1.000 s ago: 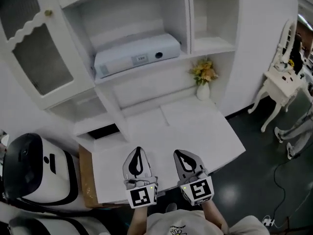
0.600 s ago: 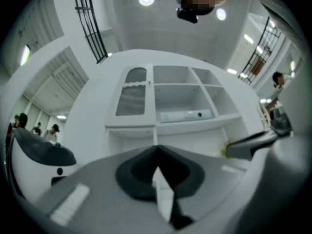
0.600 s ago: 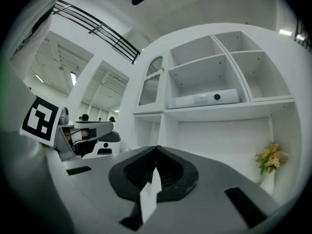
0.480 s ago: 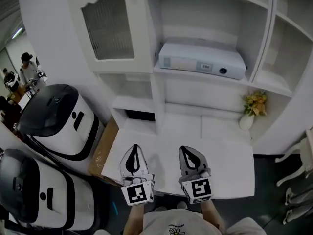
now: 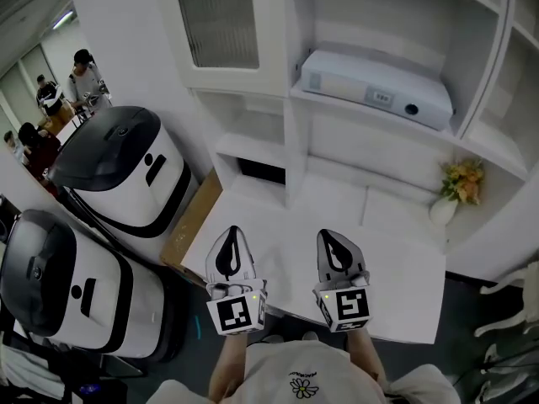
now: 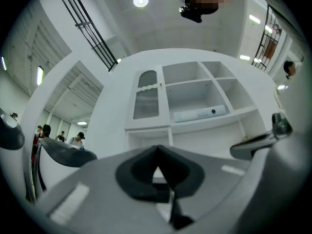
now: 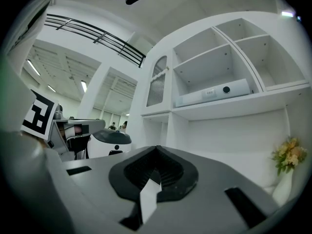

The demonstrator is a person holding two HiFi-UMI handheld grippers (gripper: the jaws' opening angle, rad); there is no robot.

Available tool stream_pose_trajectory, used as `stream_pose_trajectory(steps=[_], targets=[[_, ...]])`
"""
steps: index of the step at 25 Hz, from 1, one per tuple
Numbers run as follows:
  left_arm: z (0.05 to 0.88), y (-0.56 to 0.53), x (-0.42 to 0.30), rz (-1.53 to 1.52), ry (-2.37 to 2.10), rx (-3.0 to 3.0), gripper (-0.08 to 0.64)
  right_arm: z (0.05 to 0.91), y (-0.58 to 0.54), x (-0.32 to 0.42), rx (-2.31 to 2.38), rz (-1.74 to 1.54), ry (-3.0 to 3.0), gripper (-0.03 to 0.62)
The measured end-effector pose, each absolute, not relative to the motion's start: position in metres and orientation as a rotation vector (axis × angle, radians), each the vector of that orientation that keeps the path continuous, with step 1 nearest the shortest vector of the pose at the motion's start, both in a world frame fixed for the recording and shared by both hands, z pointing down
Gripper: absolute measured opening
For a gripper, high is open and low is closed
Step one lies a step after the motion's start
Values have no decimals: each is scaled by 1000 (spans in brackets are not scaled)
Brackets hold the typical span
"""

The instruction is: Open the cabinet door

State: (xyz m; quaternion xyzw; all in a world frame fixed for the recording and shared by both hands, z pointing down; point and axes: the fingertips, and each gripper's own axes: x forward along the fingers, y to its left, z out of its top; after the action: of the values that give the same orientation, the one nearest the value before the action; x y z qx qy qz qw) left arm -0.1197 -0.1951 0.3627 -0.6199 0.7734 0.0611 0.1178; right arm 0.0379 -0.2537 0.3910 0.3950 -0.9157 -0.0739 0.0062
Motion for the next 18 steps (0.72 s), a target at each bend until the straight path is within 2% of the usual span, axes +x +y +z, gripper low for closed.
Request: stream_pose_trajectory(steps=[18], targets=[[361, -214, -121, 176, 2295, -1818, 9, 391, -263, 45, 1247, -228, -2867, 0]])
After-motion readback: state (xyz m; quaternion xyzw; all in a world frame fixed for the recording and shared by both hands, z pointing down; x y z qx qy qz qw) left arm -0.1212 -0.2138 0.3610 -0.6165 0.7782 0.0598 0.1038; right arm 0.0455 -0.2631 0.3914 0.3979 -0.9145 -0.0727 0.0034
